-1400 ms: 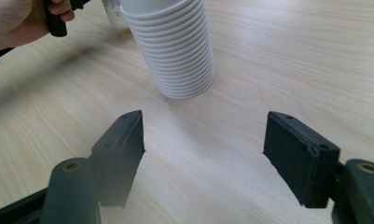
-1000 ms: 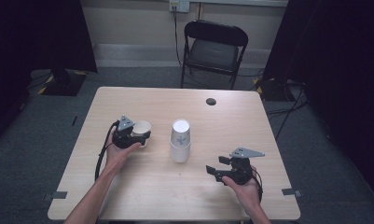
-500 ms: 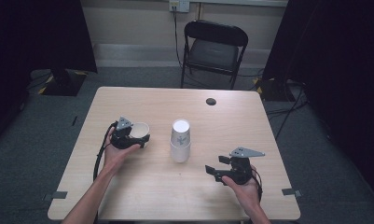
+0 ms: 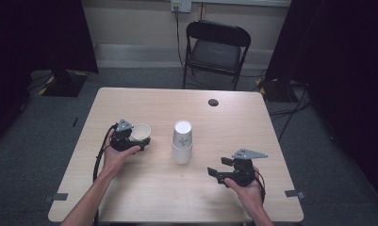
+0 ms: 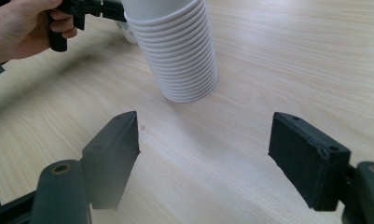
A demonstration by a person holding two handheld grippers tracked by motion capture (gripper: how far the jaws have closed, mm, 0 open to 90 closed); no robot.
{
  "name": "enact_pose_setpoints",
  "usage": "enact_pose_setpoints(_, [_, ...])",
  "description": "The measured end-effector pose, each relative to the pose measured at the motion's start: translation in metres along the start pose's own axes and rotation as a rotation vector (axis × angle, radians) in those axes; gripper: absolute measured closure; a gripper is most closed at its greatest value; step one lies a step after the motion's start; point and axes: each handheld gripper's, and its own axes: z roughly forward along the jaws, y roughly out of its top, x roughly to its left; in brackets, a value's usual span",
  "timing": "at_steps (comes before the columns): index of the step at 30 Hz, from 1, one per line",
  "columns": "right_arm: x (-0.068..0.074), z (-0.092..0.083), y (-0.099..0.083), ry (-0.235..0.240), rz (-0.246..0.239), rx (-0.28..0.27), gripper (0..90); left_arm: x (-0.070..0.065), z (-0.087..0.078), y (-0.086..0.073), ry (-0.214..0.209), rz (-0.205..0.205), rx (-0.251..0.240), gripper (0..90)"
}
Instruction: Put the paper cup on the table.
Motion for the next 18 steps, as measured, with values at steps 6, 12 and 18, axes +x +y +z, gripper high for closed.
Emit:
enact_pose_setpoints(6, [0.002,0.002,0.0,0.007,-0.007,0.007,24.7,-0.001,-0.009,0.002,0.025,0.03,-0.002,15.7])
enact_pose_setpoints(12, [0.003,0.003,0.0,0.003,-0.01,0.01,24.5,0.0,-0.014,0.001,0.024,0.013,-0.01,15.7])
enact_pose_setpoints(18, [0.002,0.003,0.0,-0.002,-0.01,0.011,23.3,-0.005,-0.023,0.002,0.016,0.058,0.003,15.7])
